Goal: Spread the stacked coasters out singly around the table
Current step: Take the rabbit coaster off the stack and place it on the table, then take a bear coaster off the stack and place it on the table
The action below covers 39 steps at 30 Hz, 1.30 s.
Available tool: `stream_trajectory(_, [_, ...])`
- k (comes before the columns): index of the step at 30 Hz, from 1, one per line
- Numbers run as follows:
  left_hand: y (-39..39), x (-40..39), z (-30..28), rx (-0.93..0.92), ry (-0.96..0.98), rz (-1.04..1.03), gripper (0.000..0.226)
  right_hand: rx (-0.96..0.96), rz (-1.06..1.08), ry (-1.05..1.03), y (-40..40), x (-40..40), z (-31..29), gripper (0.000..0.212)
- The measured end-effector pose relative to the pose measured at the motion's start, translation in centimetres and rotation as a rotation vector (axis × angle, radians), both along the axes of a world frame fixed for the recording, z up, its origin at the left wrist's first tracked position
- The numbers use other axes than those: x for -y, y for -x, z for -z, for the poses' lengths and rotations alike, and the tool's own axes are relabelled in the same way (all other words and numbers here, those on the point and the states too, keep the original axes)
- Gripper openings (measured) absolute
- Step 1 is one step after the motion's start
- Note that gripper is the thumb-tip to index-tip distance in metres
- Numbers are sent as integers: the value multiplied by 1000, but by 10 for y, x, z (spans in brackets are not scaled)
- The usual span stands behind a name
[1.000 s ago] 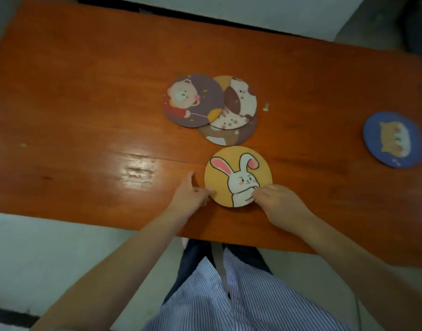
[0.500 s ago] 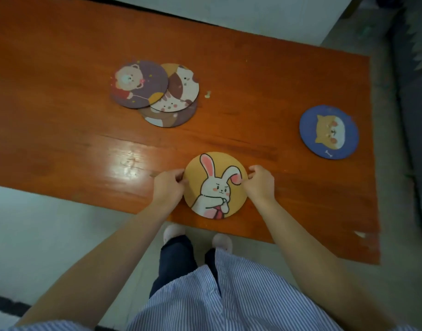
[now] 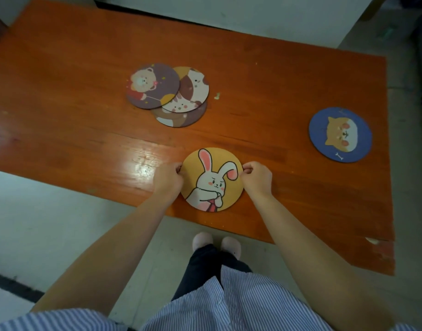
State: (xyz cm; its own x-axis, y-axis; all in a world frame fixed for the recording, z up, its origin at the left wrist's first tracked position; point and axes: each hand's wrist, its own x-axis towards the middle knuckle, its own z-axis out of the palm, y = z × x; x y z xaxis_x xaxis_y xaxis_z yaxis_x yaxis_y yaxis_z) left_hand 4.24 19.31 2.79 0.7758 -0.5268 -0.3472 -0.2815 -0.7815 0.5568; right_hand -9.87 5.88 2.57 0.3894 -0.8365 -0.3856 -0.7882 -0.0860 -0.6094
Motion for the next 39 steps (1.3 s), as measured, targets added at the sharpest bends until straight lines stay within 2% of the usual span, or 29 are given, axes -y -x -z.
stream_trajectory(9, [-21, -12, 9, 41, -37, 20, 18, -94, -124, 100, -22, -13, 7, 22])
stream_trajectory(15, [-22, -17, 8, 133, -128, 76, 26, -223, -257, 241, -26, -21, 6, 30])
stream_trajectory(18, [-38, -24, 6, 173, -134, 107, 30, -268, -303, 288, -38, -25, 1, 27])
stream_trajectory(23, [-112, -53, -1, 257, -172, 139, 31, -63, -303, 330, -112, -45, -18, 18])
stream_trajectory(27, [-195, -83, -11, 309, -261, 230, 29, -33, -396, 353, -188, -65, -28, 17])
stream_trajectory(32, [-287, -119, -13, 349, -320, 323, 33, -138, -378, 348, -259, -86, -28, 24])
stream_trajectory(35, [-324, -133, -2, 358, -290, 383, 38, -216, -400, 353, -288, -92, -23, 31])
stream_trajectory(39, [-356, -139, 19, 323, -289, 441, 60, -329, -412, 421, -322, -92, -17, 37])
